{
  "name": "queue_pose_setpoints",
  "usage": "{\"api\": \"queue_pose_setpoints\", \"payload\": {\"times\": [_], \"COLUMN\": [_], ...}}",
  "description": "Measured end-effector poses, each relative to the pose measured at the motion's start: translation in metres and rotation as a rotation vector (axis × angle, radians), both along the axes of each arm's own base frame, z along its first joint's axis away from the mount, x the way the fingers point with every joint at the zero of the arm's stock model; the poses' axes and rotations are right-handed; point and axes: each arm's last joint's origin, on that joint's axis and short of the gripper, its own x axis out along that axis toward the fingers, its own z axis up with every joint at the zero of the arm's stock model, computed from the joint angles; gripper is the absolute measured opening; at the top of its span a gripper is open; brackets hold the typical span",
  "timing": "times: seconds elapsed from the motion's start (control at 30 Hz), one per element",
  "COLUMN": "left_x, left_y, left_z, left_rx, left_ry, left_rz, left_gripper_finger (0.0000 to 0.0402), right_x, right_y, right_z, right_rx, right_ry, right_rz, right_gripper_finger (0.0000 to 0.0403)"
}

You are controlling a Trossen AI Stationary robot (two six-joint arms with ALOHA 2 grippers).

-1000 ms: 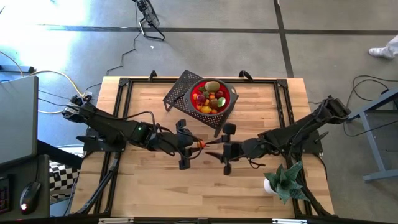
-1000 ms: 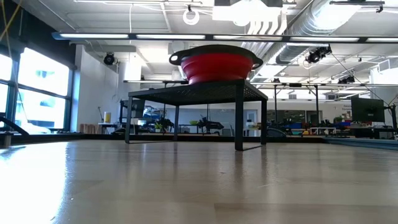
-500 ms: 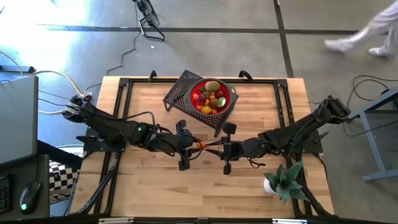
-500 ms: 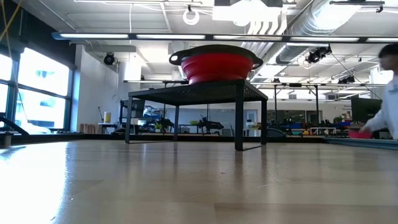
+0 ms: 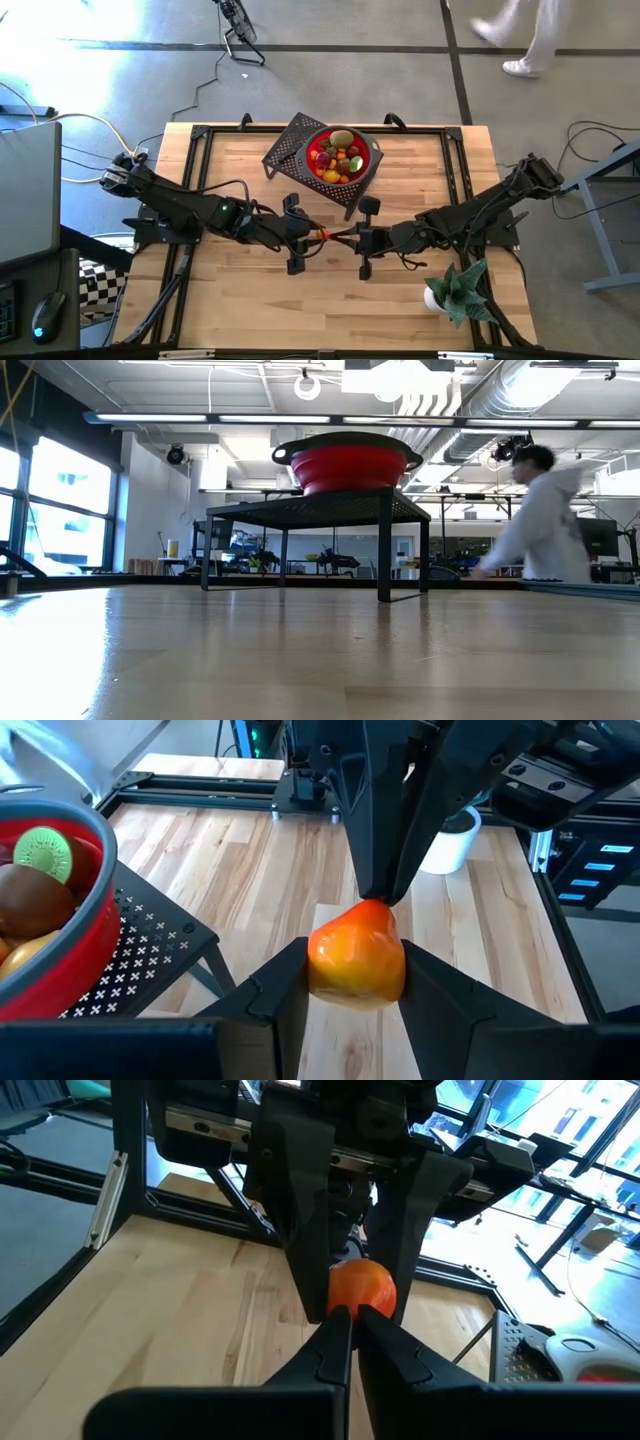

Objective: Pick & Place Fruit
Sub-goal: Put the pear into the strainer bowl on the shelf

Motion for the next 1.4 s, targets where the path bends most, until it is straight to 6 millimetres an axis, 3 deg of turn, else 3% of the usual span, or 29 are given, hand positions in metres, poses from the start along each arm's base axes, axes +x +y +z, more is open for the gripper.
{"api": "queue_pose_setpoints", "payload": {"times": [0.47,0.97,1.4], "left_x": [0.0002,0.0013,0.0012], "left_y": [-0.0009,0.0010,0.0010], "left_z": [-0.0002,0.0009,0.0006], "left_rx": [-0.023,-0.028,-0.028], "left_ry": [0.004,-0.008,-0.005], "left_rz": [-0.030,-0.023,-0.024], "left_gripper_finger": [0.0134,0.0247,0.0258], "right_x": [-0.0001,-0.0002,-0.0002], "right_y": [0.0007,0.0006,0.0006], "right_z": [0.0000,-0.0004,-0.0005], "right_rx": [0.013,0.012,0.012], "right_ry": [0.001,0.006,0.006], "right_rz": [0.010,0.012,0.012], "right_gripper_finger": [0.0005,0.0004,0.0004]}}
